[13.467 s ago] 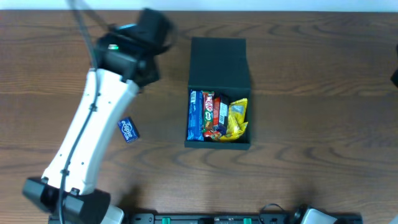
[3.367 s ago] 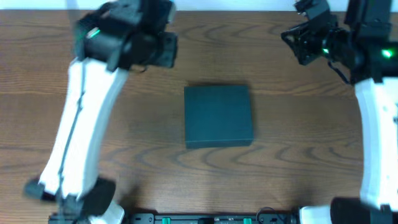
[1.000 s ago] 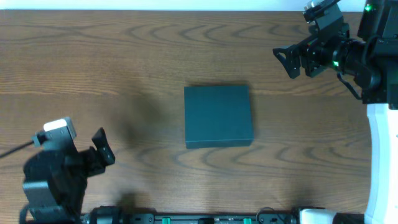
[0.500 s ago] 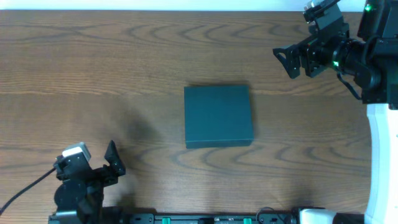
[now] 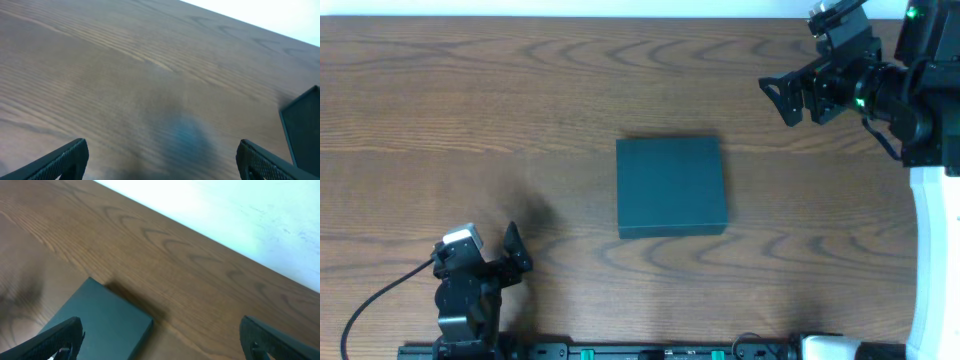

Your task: Pack container

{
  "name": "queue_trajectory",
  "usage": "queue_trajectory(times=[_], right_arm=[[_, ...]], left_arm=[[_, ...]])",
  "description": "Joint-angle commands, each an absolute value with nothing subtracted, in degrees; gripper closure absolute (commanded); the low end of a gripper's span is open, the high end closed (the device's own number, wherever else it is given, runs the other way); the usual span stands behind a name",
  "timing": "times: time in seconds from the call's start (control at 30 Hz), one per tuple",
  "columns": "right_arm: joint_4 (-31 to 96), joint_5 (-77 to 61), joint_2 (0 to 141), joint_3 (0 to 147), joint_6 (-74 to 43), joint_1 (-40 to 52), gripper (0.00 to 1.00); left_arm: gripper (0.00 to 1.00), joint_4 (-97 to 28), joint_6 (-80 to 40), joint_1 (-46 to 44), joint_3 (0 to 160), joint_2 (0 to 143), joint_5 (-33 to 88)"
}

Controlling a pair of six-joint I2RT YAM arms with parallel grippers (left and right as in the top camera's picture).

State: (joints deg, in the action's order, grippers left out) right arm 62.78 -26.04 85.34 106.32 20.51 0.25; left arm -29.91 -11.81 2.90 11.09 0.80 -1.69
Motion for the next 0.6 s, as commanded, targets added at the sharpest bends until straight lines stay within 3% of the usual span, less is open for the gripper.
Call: queue_trajectory(times=[0.0,0.57], right_arm=[[62.8,-26.3,85.1,106.5,20.2,0.4,0.01],[62.8,-26.3,85.1,106.5,20.2,0.4,0.01]], left_arm=[[0.05,-27.4,-12.1,3.0,8.1,0.2,-1.4],[0.05,-26.3,-11.6,3.0,7.5,0.3,-1.9]])
